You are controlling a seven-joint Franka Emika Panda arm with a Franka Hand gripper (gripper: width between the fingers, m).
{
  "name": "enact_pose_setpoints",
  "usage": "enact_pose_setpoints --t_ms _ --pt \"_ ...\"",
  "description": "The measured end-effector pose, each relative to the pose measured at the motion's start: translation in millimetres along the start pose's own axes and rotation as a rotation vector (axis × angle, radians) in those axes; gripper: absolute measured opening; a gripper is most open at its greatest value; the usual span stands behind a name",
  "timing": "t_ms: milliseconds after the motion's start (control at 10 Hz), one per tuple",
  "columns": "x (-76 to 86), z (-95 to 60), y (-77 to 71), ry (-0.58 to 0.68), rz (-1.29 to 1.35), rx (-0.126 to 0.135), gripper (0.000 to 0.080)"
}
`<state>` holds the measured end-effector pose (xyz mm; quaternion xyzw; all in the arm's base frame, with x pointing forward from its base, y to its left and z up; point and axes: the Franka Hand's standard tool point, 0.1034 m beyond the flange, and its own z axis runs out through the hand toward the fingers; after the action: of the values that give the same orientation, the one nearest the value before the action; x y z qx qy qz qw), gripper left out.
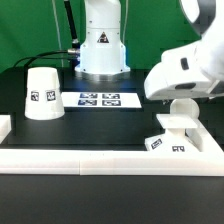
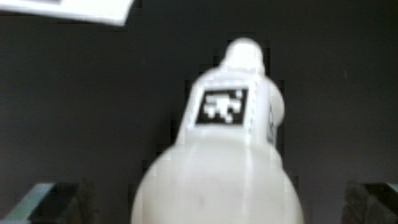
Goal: Assemble lamp
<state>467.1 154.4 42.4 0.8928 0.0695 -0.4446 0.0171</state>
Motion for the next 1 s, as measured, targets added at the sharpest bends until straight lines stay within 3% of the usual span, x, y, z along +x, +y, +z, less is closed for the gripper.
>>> enact_pose_setpoints --t_ms 100,500,1000 --pt "2.8 2.2 0.4 -0.049 -0.001 -0.001 0.0699" --pt "8.6 5.8 0.2 -0.034 0.0 0.001 0.0699" --pt "17.2 27.5 3.6 -0.015 0.023 0.007 0.0699"
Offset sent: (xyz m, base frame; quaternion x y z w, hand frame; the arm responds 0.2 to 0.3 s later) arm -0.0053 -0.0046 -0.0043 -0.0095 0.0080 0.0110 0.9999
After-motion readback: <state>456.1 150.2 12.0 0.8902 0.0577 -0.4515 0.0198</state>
